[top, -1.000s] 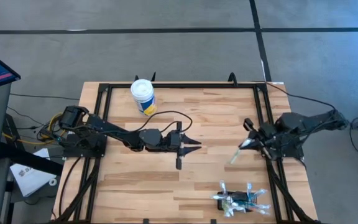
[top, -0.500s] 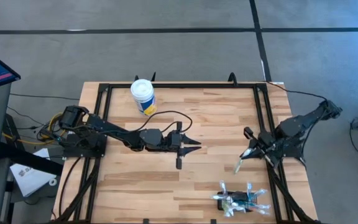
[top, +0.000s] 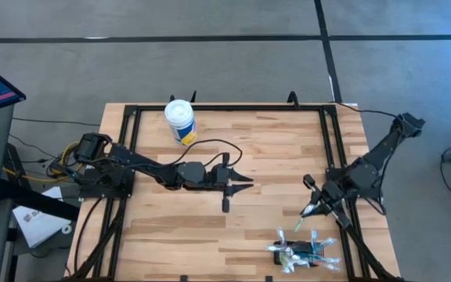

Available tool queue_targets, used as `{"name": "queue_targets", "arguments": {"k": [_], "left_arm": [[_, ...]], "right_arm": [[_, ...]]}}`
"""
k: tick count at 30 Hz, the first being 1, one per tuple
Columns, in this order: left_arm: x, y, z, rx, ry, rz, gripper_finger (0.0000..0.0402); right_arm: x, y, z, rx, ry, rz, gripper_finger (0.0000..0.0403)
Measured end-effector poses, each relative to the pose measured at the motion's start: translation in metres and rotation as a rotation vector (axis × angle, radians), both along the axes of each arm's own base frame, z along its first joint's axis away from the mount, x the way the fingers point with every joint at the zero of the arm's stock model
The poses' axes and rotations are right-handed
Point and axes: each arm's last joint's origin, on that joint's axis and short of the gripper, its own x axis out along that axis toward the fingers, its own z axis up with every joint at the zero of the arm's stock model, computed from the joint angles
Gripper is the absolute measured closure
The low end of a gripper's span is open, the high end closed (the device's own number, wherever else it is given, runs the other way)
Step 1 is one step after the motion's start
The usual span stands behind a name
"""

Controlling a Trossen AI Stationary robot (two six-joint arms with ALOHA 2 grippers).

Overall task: Pick & Place toothbrushing station
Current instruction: Put the green toothbrush into the wire organizer

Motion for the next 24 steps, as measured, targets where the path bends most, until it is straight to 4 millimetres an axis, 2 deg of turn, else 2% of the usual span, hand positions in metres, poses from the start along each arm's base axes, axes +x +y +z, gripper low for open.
{"name": "queue_targets", "arguments": {"k": [14, 24], "left_arm": [[0.0, 0.002, 0.0, 0.0, -0.001, 0.005, 0.0344], [0.0, 0.002, 0.0, 0.0, 0.0, 0.005, 0.0344]], "right_arm": [[0.006, 0.03, -0.008, -0.03, -0.009, 0.015, 0.0402], [0.014, 0.043, -0.018, -0.062, 0.013, 0.009, 0.0401]]}}
